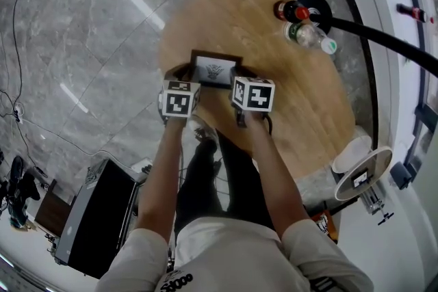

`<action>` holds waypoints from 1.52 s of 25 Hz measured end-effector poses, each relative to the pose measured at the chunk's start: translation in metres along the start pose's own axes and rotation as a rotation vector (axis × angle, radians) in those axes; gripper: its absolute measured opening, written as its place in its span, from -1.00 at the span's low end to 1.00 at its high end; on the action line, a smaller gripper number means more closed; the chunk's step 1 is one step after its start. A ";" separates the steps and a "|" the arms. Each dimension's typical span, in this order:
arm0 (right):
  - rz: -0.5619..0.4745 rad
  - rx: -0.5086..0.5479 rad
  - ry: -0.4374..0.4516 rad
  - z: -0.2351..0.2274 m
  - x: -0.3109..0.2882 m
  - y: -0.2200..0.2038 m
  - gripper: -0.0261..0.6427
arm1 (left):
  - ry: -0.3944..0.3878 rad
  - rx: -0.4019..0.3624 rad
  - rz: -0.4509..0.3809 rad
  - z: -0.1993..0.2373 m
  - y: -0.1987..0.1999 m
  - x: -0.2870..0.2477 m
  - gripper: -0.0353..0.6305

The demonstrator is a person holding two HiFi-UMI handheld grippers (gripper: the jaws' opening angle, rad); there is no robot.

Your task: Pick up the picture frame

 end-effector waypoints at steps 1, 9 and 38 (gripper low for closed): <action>-0.005 -0.006 0.002 0.000 0.000 0.000 -0.57 | 0.000 0.000 -0.005 0.000 0.000 0.000 -0.60; 0.002 0.018 -0.001 0.007 0.006 0.000 -0.66 | 0.017 0.017 -0.027 -0.002 -0.005 0.012 -0.64; -0.408 0.213 0.085 0.149 0.279 -0.048 -0.67 | 0.037 -0.023 -0.493 -0.063 -0.019 0.303 -0.66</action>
Point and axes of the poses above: the fingertips, and each gripper's own axes: x backward along the fingers, z to its left, y out of its top, the point moved 6 cm from there along x, backward along the fingers, and after that the axes turned 1 degree about x, right-handed, at the moved point
